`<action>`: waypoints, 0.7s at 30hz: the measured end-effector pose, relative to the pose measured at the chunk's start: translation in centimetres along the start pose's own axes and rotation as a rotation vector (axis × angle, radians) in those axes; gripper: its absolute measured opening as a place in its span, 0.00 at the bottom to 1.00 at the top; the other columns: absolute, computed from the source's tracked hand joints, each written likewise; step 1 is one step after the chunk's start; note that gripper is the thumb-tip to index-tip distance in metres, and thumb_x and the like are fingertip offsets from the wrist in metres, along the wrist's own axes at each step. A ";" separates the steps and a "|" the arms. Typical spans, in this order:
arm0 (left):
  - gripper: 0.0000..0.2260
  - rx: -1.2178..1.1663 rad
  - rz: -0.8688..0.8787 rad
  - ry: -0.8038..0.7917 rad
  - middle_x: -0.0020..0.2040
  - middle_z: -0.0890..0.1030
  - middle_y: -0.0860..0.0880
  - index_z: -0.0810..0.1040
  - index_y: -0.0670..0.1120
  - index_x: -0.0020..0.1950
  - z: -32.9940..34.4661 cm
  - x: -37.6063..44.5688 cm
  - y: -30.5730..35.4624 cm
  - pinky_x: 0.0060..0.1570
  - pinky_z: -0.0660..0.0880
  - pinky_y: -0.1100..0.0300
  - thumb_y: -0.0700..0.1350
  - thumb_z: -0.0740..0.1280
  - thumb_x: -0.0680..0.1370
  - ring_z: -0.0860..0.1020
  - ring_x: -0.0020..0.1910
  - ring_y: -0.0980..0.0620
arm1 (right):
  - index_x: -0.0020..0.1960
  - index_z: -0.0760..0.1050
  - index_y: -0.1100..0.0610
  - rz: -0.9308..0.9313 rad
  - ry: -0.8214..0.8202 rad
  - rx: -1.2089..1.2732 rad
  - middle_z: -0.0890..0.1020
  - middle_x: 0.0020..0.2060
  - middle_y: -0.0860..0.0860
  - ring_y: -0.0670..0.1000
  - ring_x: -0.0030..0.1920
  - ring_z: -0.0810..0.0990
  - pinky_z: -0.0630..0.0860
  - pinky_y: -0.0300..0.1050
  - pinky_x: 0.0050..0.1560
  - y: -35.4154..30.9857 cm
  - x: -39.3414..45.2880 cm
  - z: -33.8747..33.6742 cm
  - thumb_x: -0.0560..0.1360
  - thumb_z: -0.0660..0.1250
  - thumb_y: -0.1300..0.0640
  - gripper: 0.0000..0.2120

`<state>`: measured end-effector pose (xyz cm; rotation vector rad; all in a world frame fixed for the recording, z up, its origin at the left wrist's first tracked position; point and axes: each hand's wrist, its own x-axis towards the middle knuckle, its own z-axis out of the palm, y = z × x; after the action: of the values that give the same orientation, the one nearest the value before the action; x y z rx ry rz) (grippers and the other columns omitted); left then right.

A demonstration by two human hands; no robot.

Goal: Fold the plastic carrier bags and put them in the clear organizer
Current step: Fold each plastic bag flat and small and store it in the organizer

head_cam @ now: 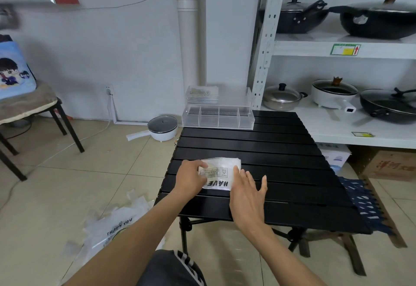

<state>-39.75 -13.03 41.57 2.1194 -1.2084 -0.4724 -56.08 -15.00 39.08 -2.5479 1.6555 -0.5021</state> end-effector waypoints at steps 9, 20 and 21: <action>0.07 -0.620 -0.328 -0.249 0.52 0.83 0.47 0.84 0.46 0.49 -2.9 -0.7 1.7 0.43 0.70 0.60 0.37 0.69 0.75 0.76 0.47 0.52 | 0.79 0.51 0.52 -0.025 -0.080 -0.017 0.53 0.79 0.54 0.52 0.79 0.48 0.38 0.62 0.76 0.0 -0.3 -0.8 0.79 0.59 0.64 0.32; 0.25 -0.665 0.023 -0.243 0.57 0.80 0.50 0.83 0.46 0.56 -2.5 -2.1 2.8 0.52 0.80 0.54 0.23 0.58 0.71 0.80 0.53 0.53 | 0.80 0.42 0.51 0.163 -0.109 0.633 0.65 0.75 0.50 0.54 0.74 0.62 0.58 0.53 0.74 0.3 1.6 -1.7 0.84 0.47 0.53 0.27; 0.26 -0.713 0.038 -0.242 0.57 0.80 0.49 0.82 0.45 0.56 -2.8 -2.1 3.0 0.51 0.80 0.57 0.22 0.57 0.70 0.80 0.54 0.53 | 0.80 0.42 0.51 0.195 -0.130 0.716 0.64 0.75 0.51 0.54 0.73 0.64 0.62 0.53 0.72 0.2 2.2 -1.9 0.84 0.48 0.50 0.27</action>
<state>-41.04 -11.35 45.61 1.4527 -0.9987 -0.9951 -56.00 -16.77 41.39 -1.8430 1.3341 -0.7297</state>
